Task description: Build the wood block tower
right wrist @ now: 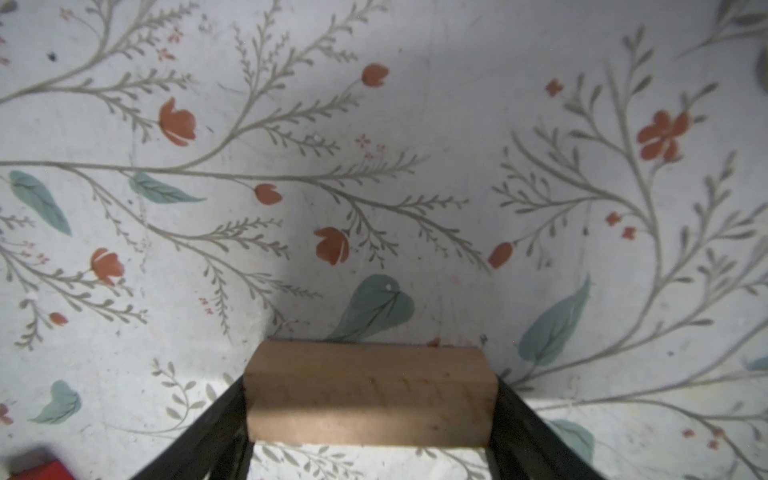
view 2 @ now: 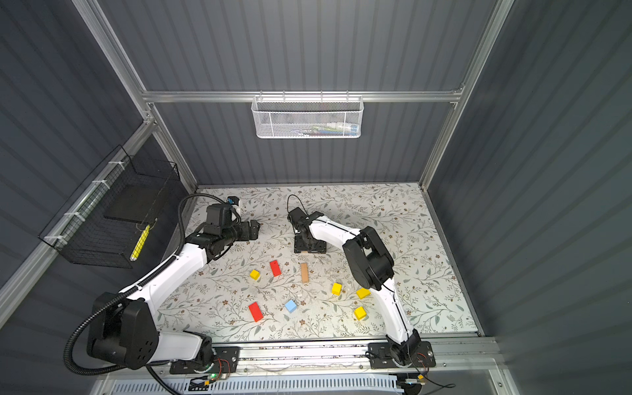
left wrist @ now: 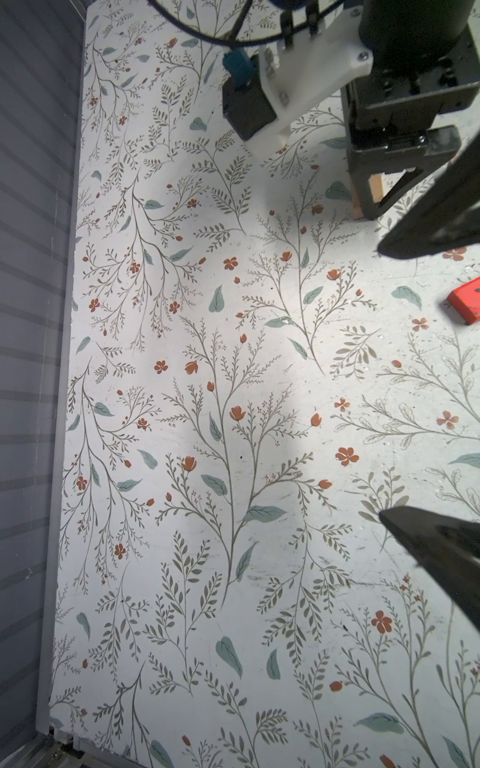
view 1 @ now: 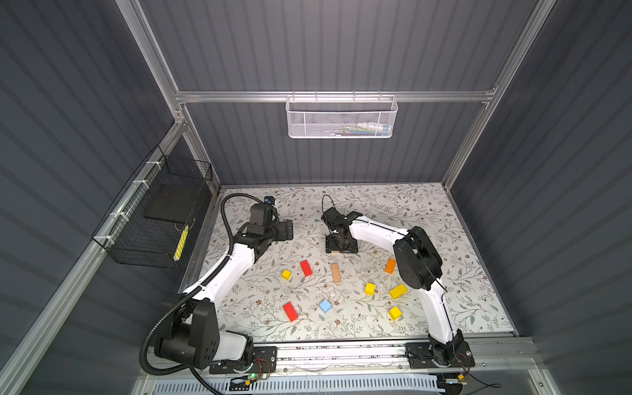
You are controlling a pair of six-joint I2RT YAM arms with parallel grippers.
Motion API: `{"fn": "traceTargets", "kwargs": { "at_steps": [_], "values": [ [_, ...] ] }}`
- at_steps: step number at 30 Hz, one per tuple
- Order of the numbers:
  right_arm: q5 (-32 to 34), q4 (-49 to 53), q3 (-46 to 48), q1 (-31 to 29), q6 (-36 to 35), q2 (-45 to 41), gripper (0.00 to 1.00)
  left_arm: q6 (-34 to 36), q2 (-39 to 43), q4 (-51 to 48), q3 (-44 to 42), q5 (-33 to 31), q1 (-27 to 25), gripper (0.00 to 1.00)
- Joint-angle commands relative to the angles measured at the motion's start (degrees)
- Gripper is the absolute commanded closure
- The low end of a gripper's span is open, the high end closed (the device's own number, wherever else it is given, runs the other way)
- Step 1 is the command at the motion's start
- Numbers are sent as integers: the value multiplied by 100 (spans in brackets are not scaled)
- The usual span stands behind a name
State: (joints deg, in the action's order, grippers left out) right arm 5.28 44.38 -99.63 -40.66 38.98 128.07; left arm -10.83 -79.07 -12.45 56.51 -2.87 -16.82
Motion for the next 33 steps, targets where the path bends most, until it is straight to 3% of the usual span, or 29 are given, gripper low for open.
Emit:
{"fn": "traceTargets", "kwargs": {
  "at_steps": [1,13,33],
  "values": [
    [-179,191,138,-47,92,25,15,-60,129,-62,-73,76,-27,7],
    [-225,191,137,-47,53,-78,1,-60,121,-62,-61,85,-32,7],
    [162,369,595,-308,-351,-1327,1,-51,195,-126,-70,6,-41,7]
  ]
}}
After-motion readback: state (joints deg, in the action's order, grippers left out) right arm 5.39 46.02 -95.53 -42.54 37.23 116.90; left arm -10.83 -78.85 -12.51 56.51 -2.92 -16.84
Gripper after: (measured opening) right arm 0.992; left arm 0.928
